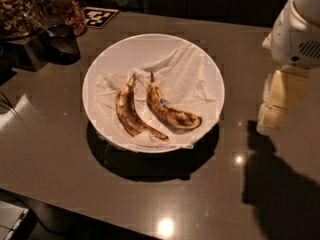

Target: Pick banana from white bowl

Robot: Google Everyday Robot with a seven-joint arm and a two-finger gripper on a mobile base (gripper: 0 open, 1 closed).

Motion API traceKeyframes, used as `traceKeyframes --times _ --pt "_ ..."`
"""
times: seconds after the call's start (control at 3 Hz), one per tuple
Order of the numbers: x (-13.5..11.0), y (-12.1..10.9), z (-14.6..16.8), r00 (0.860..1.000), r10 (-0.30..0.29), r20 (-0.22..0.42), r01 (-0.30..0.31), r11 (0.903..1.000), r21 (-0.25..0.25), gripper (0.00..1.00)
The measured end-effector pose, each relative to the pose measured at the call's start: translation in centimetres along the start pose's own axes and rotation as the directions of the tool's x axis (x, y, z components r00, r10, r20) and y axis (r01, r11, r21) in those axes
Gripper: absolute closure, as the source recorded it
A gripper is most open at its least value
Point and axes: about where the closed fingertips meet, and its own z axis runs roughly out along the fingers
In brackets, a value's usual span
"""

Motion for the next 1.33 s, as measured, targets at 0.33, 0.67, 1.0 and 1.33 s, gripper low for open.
traceKeyframes --times 0.33,0.67,1.0,1.33 --pt "-3.1 1.2 1.5 0.99 0.06 -0.127 -0.063 0.9976 -0.026 0.0" --pt "-3.7 0.7 1.6 0.993 0.055 -0.103 -0.056 0.9985 -0.002 0.0" --pt "-5.1 0.8 3.1 0.991 0.062 -0.115 -0.067 0.997 -0.038 0.0" --pt "-8.2 0.8 4.6 0.993 0.076 -0.092 -0.083 0.9937 -0.076 0.0"
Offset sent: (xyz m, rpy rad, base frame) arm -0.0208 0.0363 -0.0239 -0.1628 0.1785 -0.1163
